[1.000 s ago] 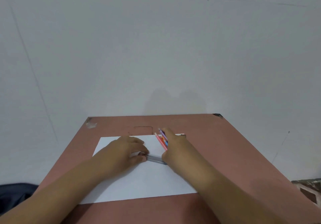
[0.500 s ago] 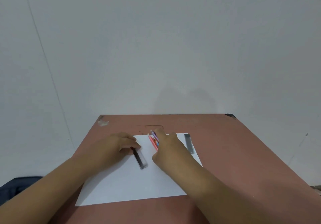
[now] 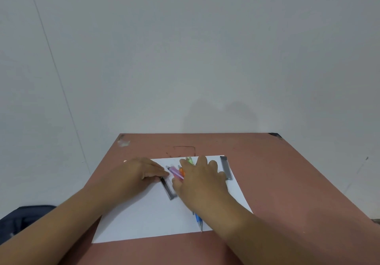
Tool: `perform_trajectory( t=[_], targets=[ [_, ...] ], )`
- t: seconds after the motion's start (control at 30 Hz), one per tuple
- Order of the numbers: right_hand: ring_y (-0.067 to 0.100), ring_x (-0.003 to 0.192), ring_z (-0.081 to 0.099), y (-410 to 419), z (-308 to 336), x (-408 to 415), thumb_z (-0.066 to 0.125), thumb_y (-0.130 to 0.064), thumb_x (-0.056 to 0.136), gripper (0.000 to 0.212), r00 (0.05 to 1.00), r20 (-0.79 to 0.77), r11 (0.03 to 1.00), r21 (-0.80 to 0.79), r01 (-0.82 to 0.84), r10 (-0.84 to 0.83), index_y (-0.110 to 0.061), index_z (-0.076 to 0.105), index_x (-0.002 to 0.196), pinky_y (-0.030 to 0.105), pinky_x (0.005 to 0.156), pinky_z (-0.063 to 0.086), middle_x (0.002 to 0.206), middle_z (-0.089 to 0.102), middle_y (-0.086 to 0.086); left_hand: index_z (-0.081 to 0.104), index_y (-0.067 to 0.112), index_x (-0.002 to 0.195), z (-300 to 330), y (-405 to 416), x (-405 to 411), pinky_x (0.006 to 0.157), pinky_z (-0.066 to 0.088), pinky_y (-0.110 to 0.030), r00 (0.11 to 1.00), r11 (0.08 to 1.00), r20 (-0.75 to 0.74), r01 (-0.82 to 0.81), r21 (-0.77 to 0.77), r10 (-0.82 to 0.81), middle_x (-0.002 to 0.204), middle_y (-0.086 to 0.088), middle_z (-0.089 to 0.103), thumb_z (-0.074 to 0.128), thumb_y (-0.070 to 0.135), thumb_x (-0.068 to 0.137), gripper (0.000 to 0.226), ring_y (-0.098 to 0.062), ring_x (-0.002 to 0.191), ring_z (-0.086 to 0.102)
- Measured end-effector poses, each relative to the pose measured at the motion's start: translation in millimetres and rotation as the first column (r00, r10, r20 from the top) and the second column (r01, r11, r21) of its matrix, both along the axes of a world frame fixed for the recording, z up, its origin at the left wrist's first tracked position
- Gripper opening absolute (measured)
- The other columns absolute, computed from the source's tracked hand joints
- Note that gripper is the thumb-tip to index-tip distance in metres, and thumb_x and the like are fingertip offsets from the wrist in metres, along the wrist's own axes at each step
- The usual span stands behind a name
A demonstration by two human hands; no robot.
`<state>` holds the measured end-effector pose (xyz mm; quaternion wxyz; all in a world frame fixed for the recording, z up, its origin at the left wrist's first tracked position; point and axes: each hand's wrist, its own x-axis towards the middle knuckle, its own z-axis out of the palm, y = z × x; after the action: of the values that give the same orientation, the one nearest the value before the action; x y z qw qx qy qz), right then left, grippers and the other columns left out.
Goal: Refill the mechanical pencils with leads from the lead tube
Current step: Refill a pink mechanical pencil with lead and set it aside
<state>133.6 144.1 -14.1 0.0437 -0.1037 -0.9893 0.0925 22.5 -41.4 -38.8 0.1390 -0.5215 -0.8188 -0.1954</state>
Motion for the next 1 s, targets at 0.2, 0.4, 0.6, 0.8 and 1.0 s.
perform_trajectory(
  t=[0.2,0.4,0.6,0.8,1.0],
  targets=[
    [0.028,0.135,0.023,2.2,-12.3,-0.2,0.023,-0.05,0.104,0.048,0.998,0.003,0.998,-0.01,-0.061,0.061,-0.037,0.027,0.15,0.049,0.101,0.026,0.147,0.029,0.003,0.072,0.039,0.112,0.6,-4.8,5.1,0.075,0.055,-0.025,0.994,0.994,-0.017,-0.11,0.01,0.11,0.097,0.026,0.071,0.06,0.03,0.093,0.025,-0.003,0.089,0.065],
    [0.033,0.152,-0.018,2.8,-6.7,-1.7,0.025,-0.038,0.104,0.063,0.989,0.129,0.996,-0.06,-0.063,0.07,-0.042,-0.01,0.156,0.066,0.117,0.002,0.167,-0.016,0.0,0.066,0.045,0.124,3.4,-6.6,12.1,0.093,0.034,-0.004,0.965,0.974,0.137,-0.216,-0.064,0.223,0.109,0.045,0.053,0.065,0.038,0.095,0.03,0.019,0.105,0.047],
    [0.032,0.153,-0.016,6.0,-3.4,-4.5,0.034,-0.023,0.103,0.065,0.988,0.128,0.991,-0.111,-0.075,0.089,-0.047,0.005,0.156,0.066,0.118,0.003,0.168,-0.012,-0.003,0.061,0.048,0.128,3.7,-7.8,18.8,0.103,0.037,-0.014,0.946,0.958,0.16,-0.27,-0.1,0.283,0.122,0.039,0.055,0.059,0.042,0.096,0.032,0.015,0.115,0.044],
    [0.031,0.153,-0.018,7.0,0.5,-2.4,0.018,-0.046,0.105,0.056,0.979,0.181,0.986,-0.154,-0.07,0.098,-0.044,0.001,0.158,0.065,0.118,-0.004,0.168,-0.017,-0.006,0.06,0.045,0.13,3.4,-0.5,24.3,0.094,0.028,-0.003,0.938,0.949,0.154,-0.298,-0.1,0.311,0.127,0.034,0.056,0.058,0.039,0.098,0.033,0.014,0.118,0.042],
    [0.026,0.155,-0.012,42.2,9.6,1.8,0.017,-0.054,0.1,0.058,0.996,-0.008,0.96,-0.266,-0.087,0.088,-0.046,0.011,0.157,0.055,0.124,-0.001,0.168,-0.003,-0.013,0.057,0.048,0.131,7.2,3.6,22.2,0.091,0.031,-0.005,0.934,0.943,0.155,-0.3,-0.144,0.321,0.129,0.035,0.054,0.055,0.044,0.098,0.034,0.017,0.115,0.04]
  ],
)
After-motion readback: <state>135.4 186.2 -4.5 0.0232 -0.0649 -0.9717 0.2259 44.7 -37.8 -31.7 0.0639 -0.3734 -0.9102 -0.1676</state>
